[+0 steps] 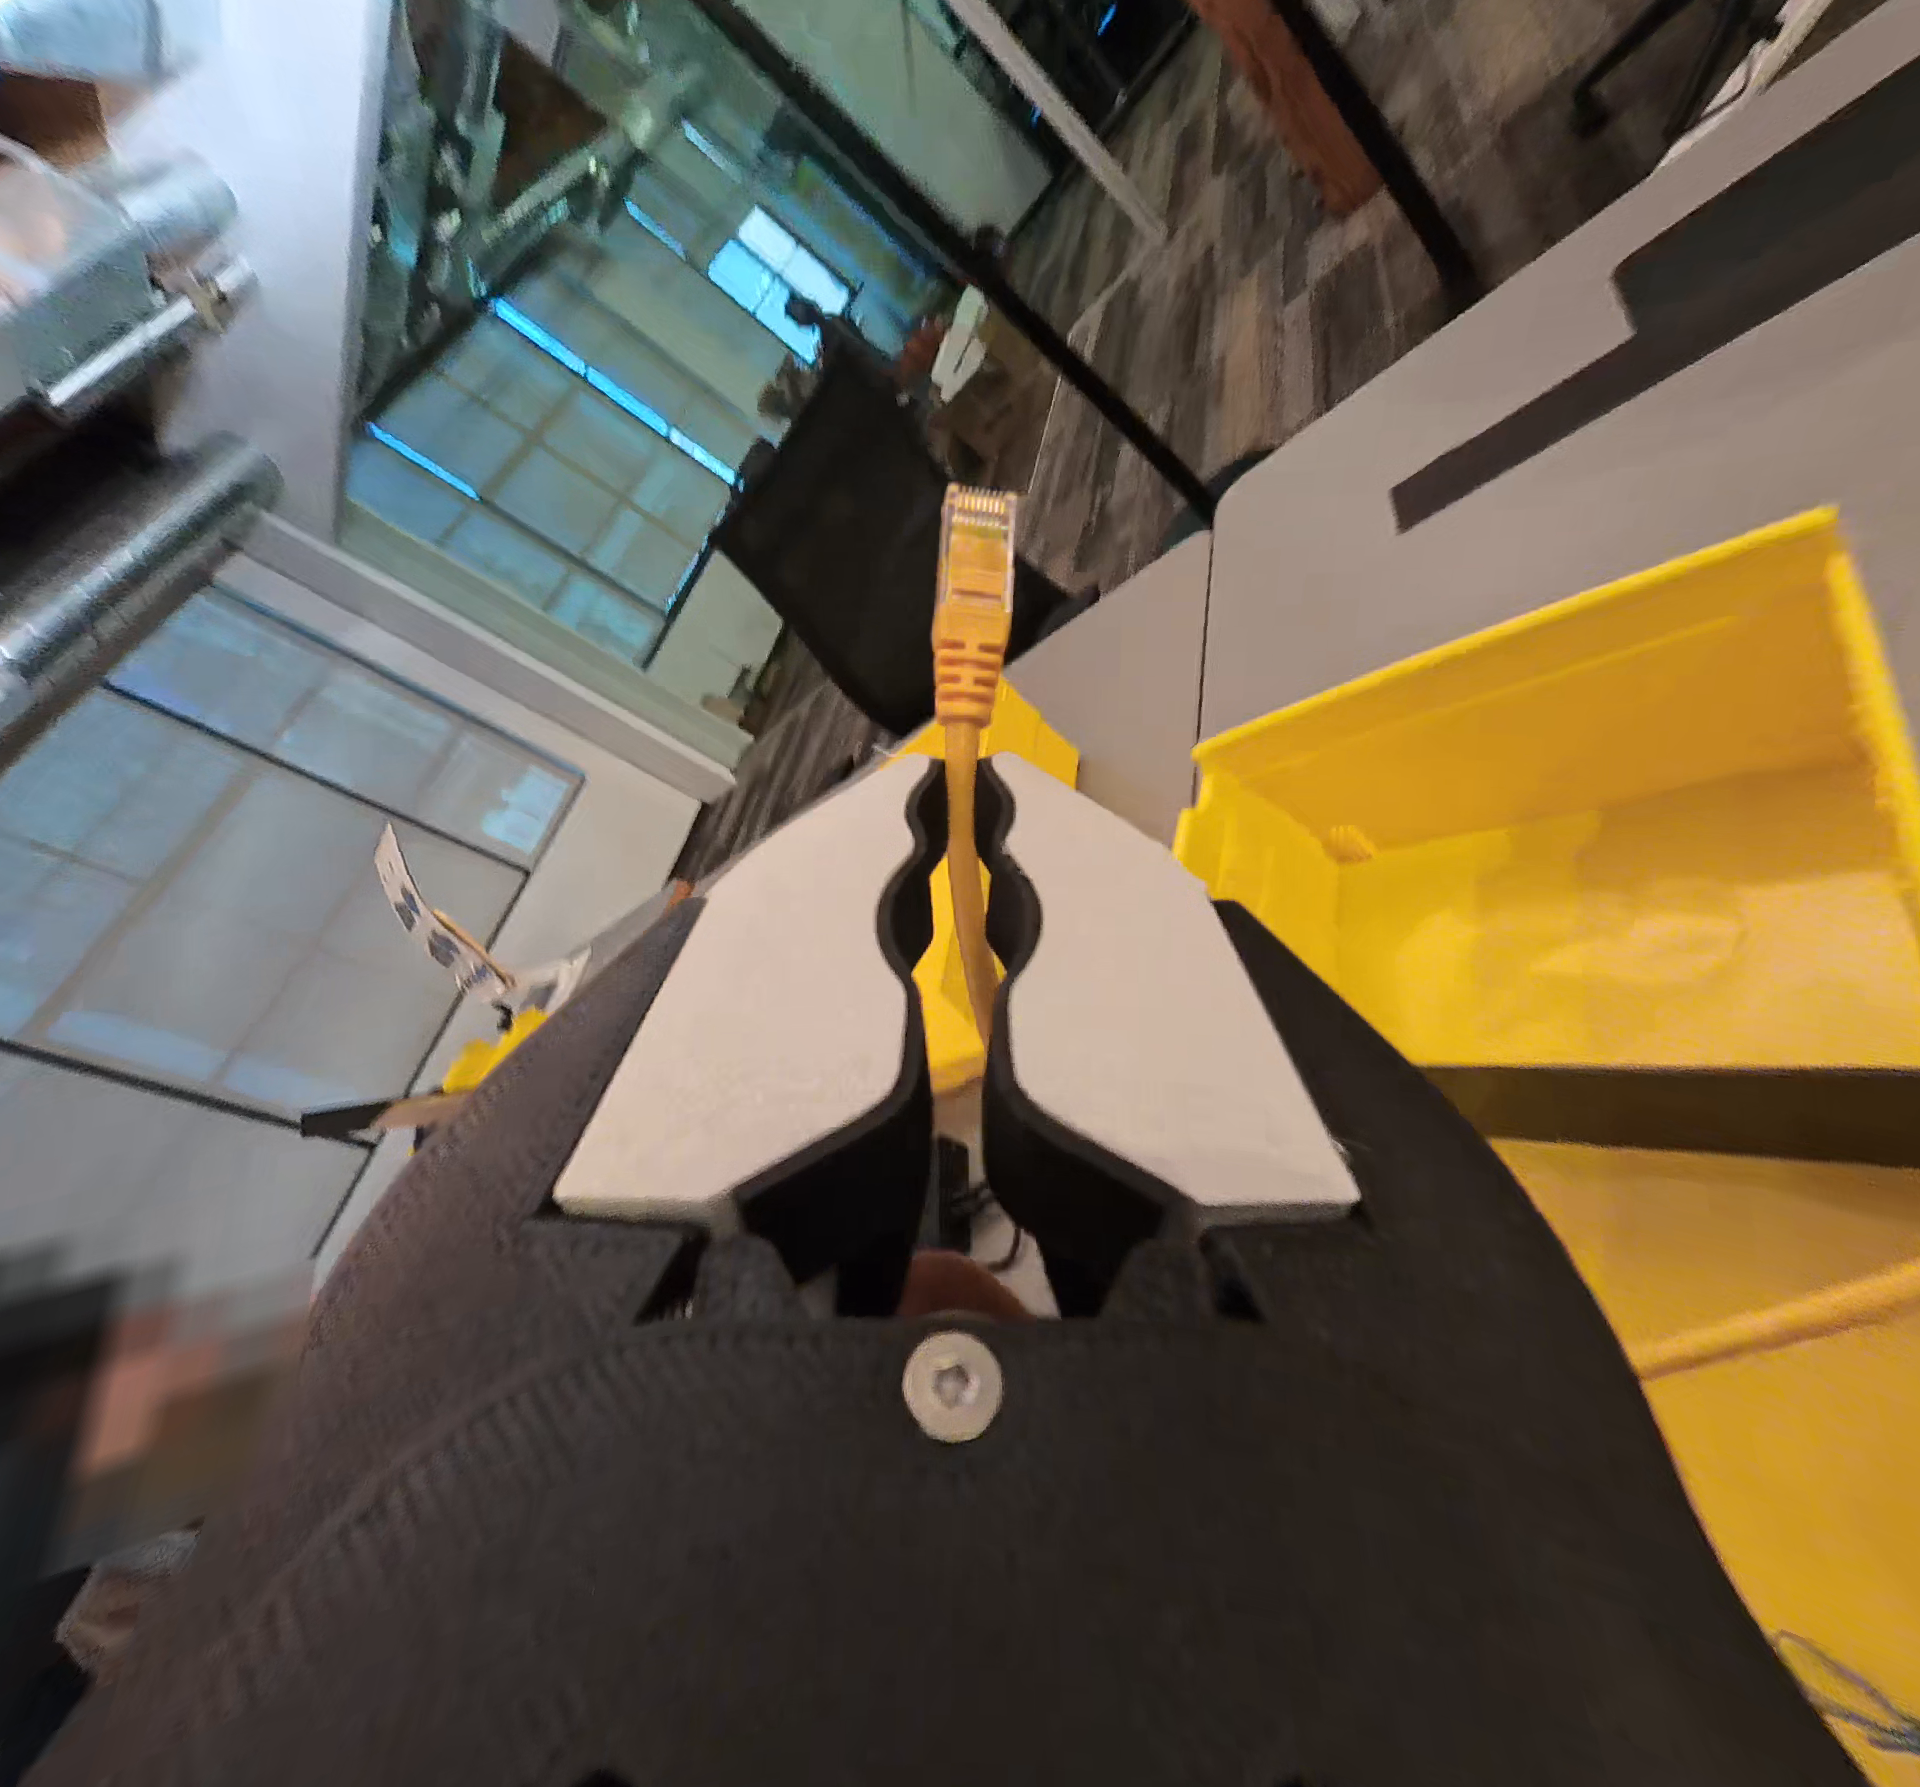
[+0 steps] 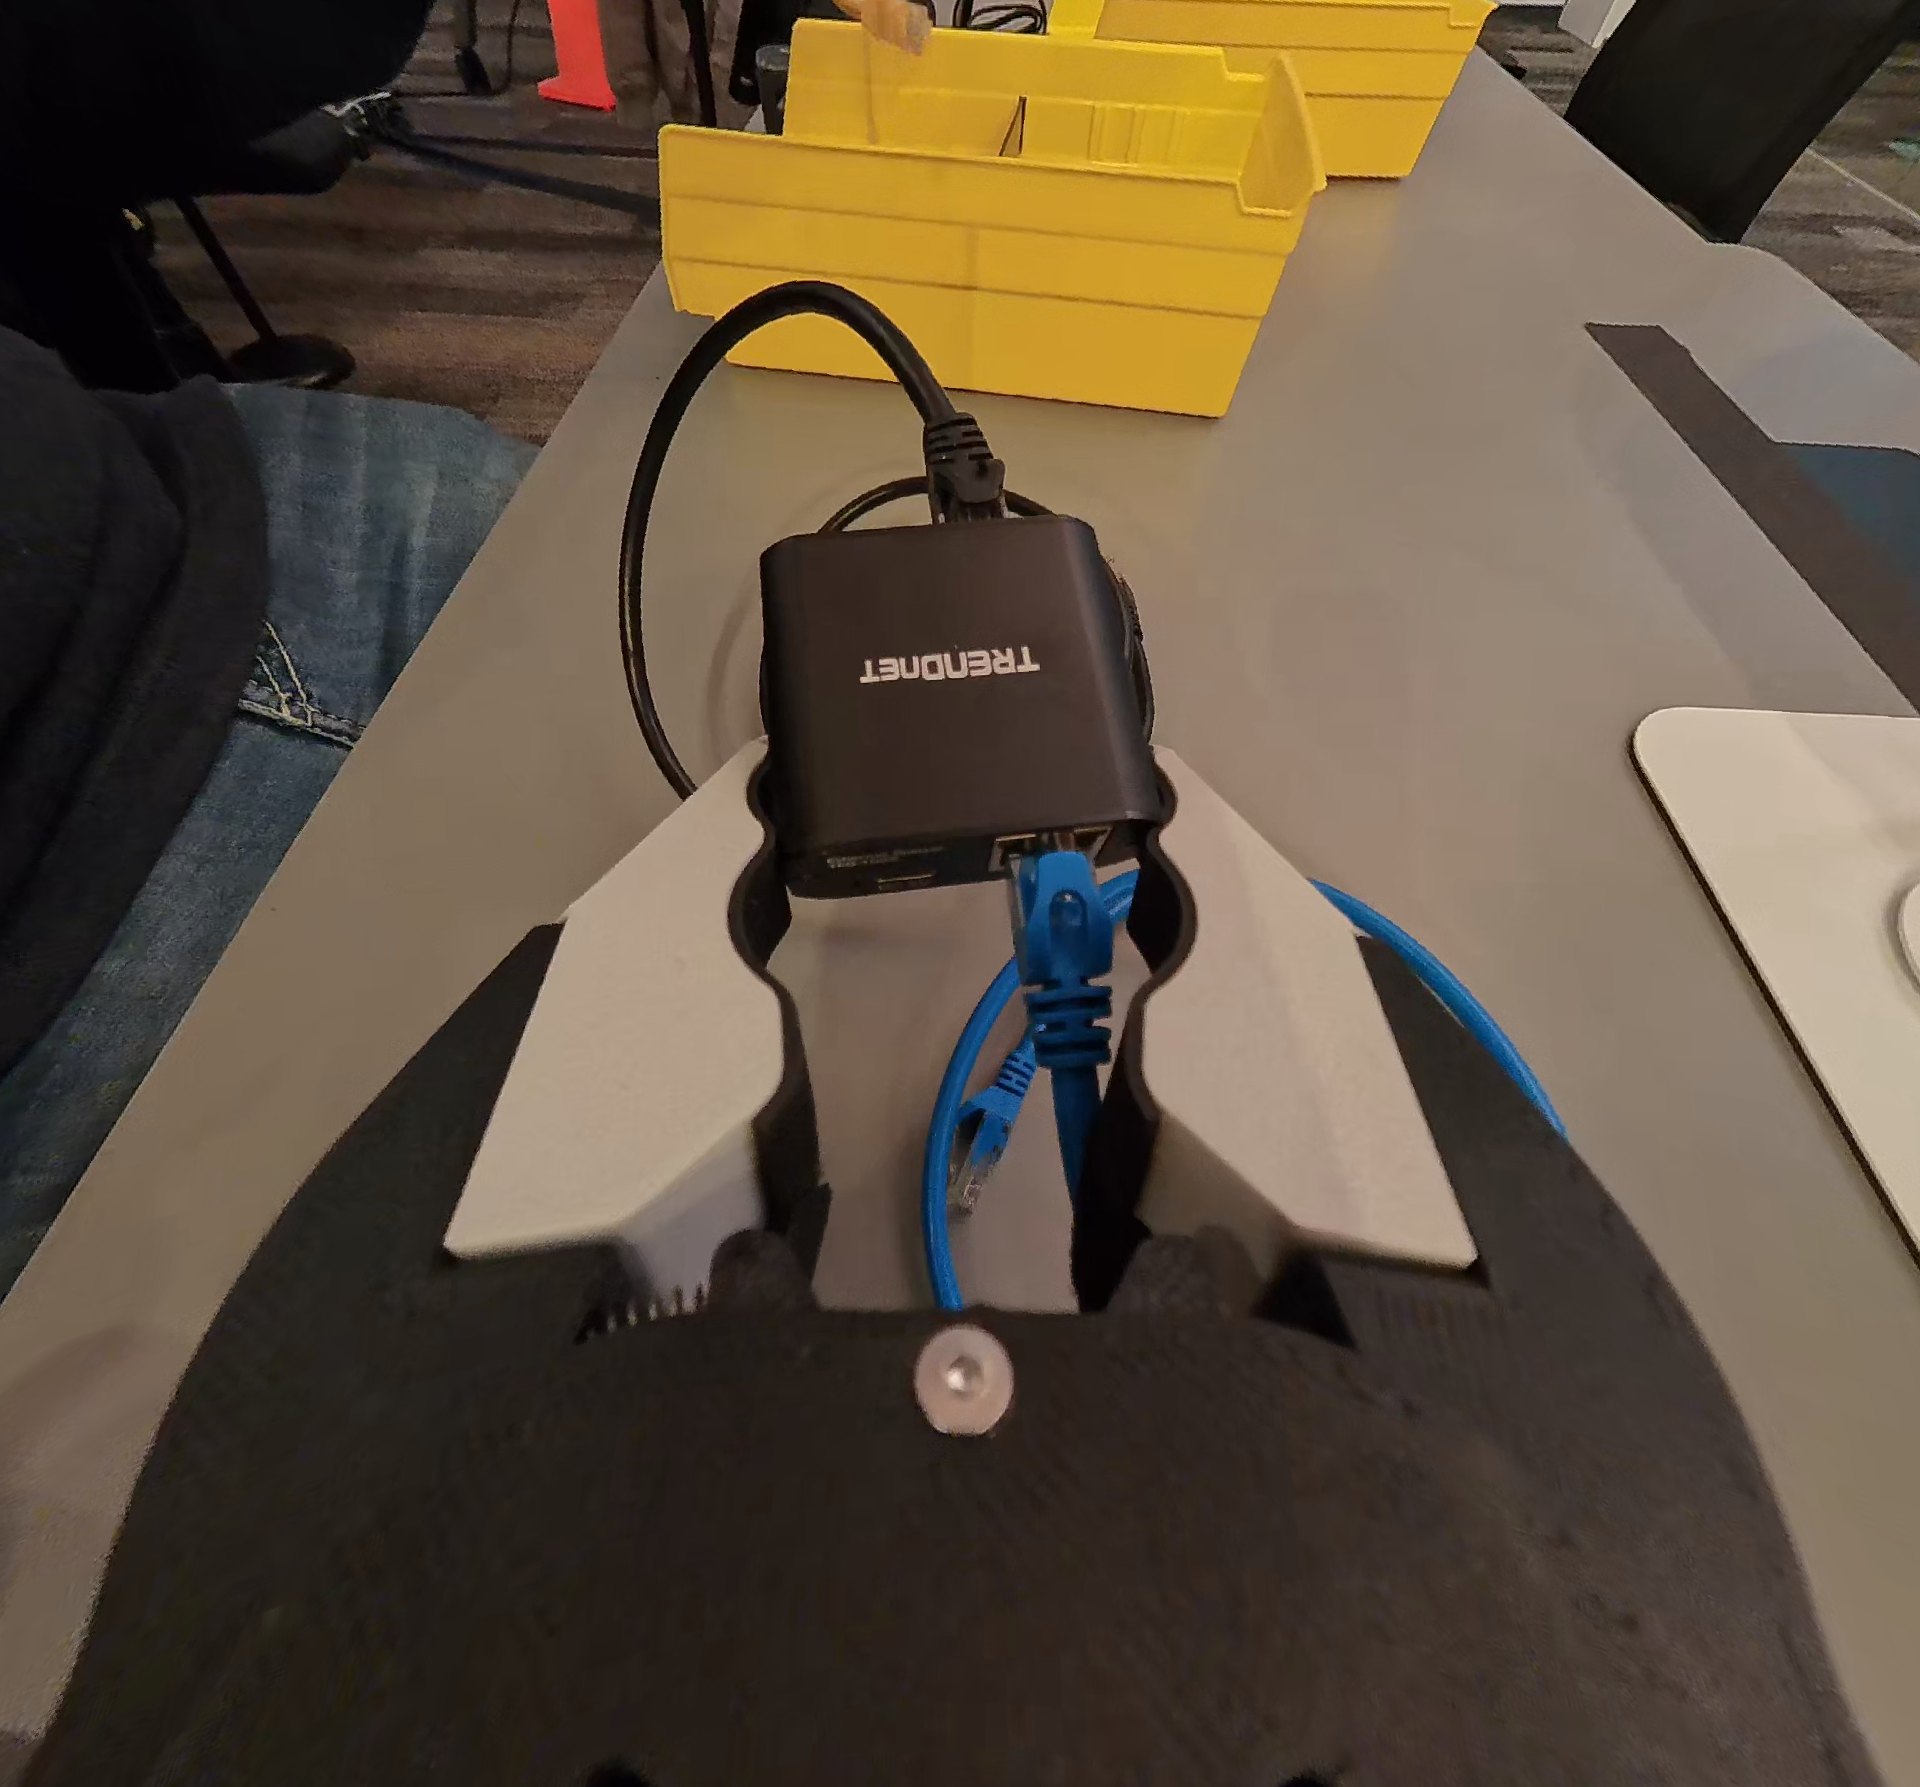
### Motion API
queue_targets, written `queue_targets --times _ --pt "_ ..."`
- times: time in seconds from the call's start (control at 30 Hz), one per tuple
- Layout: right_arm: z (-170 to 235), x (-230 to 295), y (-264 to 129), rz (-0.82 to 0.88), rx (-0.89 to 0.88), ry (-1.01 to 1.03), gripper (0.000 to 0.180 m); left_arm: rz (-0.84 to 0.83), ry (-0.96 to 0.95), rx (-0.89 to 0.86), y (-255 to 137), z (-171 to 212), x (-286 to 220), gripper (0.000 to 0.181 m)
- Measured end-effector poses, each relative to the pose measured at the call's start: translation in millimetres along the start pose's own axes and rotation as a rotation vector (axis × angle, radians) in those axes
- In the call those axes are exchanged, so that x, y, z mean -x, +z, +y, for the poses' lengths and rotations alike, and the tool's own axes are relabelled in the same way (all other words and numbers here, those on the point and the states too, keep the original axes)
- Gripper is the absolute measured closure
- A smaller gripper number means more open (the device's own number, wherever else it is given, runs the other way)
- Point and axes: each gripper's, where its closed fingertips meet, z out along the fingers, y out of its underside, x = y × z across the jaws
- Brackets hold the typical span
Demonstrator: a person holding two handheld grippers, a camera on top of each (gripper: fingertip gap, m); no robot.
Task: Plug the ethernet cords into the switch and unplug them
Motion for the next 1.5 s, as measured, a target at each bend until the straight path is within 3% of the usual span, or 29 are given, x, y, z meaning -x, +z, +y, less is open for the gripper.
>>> queue_targets --times 0.23,0.53,0.63,0.83,1.07,1.23,1.37,1.5 --pt "3.4 0.2 -3.9 0.001 0.0 0.006 0.114 0.051 0.094 -0.128 4.3 -74.3 -57.2 0.176" --pt "4.8 1.3 -7.6 -0.001 -0.006 0.003 0.114 -0.03 0.247 -0.192 66.4 -125.6 -138.6 0.176" --pt "6.5 1.3 -9.6 0.001 -0.004 0.001 0.114 -0.043 0.295 -0.217 58.4 -124.3 -166.8 0.176" --pt "7.7 1.0 -12.0 -0.001 -0.002 0.0 0.114 0.039 0.432 -0.326 -1.7 -104.3 -228.1 0.175" --pt "9.4 3.4 -8.0 -0.01 0.006 0.002 0.114 0.295 0.544 -0.395 -62.7 -61.5 -285.1 0.175" --pt "11.3 4.2 -7.7 -0.016 0.012 0.005 0.115 0.572 0.542 -0.391 -91.3 -31.1 -308.5 0.17" --pt "14.0 6.1 -7.8 -0.026 0.025 0.002 0.114 0.686 0.516 -0.342 -103.2 -6.7 -314.4 0.165" --pt "16.0 6.7 -8.7 -0.036 0.027 0.009 0.114 0.83 0.447 -0.285 -118.4 7.3 -315.2 0.144"
